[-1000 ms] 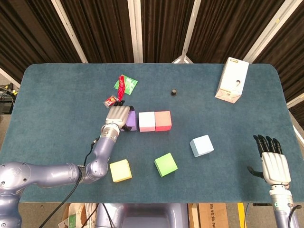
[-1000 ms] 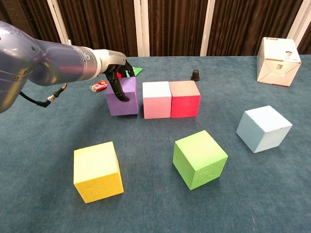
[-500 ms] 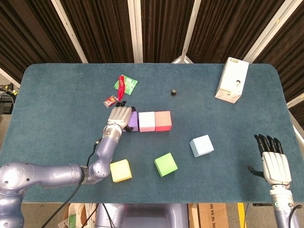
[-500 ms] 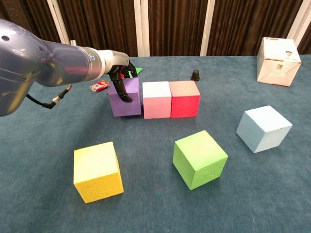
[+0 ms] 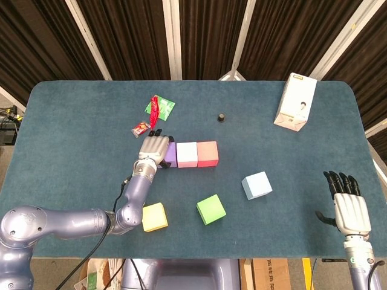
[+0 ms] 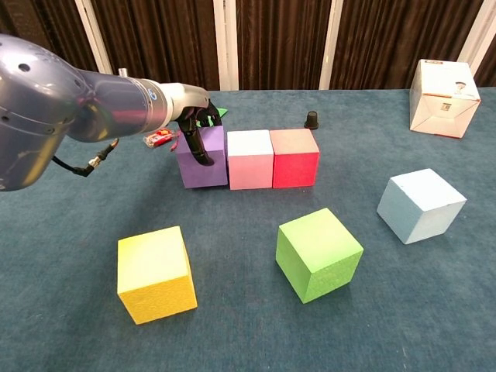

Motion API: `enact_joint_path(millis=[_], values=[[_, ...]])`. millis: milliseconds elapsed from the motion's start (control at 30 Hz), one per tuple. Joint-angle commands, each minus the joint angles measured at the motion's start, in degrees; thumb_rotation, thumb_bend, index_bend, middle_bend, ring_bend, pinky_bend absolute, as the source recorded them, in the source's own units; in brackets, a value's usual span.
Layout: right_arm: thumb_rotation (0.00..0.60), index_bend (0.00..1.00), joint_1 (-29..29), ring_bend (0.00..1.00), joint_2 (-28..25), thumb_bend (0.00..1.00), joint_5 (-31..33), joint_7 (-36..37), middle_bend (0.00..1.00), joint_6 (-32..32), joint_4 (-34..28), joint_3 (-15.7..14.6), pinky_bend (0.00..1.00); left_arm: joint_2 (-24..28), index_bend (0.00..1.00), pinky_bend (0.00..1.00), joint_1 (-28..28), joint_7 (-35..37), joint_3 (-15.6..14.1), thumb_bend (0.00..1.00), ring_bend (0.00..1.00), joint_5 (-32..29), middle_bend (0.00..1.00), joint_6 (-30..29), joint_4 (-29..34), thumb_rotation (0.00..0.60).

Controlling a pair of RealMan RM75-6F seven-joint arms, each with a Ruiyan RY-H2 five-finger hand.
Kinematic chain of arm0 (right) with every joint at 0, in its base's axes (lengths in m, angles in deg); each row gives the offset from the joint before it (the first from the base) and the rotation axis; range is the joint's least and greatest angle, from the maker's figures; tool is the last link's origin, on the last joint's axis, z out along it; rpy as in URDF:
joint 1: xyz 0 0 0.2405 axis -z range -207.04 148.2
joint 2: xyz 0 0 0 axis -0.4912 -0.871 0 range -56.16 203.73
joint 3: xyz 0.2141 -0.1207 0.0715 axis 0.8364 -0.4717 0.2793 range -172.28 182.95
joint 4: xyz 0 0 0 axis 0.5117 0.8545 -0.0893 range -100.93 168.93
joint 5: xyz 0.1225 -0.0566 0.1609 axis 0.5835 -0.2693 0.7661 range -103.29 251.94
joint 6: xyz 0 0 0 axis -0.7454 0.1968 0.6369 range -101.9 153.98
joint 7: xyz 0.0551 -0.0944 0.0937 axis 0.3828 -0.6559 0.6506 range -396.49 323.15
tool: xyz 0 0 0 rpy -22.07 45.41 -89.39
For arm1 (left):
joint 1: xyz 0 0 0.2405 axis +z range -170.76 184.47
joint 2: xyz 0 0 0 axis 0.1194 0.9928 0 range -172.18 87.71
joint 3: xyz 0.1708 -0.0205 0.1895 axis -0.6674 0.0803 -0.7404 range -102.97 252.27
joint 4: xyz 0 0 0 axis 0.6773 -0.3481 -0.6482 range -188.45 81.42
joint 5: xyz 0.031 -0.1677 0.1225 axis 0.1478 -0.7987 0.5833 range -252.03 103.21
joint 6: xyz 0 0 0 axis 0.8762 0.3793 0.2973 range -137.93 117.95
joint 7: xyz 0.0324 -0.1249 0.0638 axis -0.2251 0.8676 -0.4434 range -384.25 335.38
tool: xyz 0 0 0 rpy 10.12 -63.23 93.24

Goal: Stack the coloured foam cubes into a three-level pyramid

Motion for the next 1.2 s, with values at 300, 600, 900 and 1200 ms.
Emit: enact_joint_path(millis=[300, 600, 900, 1200], values=[[0.600, 0.09, 0.0, 0.00, -0.1, 0.19, 0.1, 0.1, 0.11, 0.3, -0.1, 0.0, 0.00, -1.0, 0.29, 0.00, -0.3, -0.6, 0.3, 0.38, 0.00, 0.0, 0.25, 0.3, -0.8, 0.600], [0.600, 0.09, 0.0, 0.00, -0.3, 0.19, 0.3, 0.1, 0.11, 0.4, -0.2, 0.1, 0.00, -1.7, 0.28, 0.00, -0.4, -0.8, 0.7, 0.38, 0.00, 0.0, 0.23, 0.2, -1.5, 0.600], [0.600, 0.09, 0.0, 0.00, -0.3, 0.19, 0.3, 0.1, 0.11, 0.4, -0.3, 0.1, 0.00, -1.7, 0.26, 0.00, -0.4, -1.6, 0.6, 0.38, 0.00, -0.5, 0.21, 0.4, -1.2, 0.600], [0.600, 0.09, 0.0, 0.00, -0.3, 0.19, 0.4, 0.0, 0.11, 0.4, -0.4, 0.1, 0.00, -1.6, 0.24, 0.00, -0.6, -3.2, 0.3, 0.38, 0.00, -1.4, 0.19, -0.2, -0.8, 0.600]])
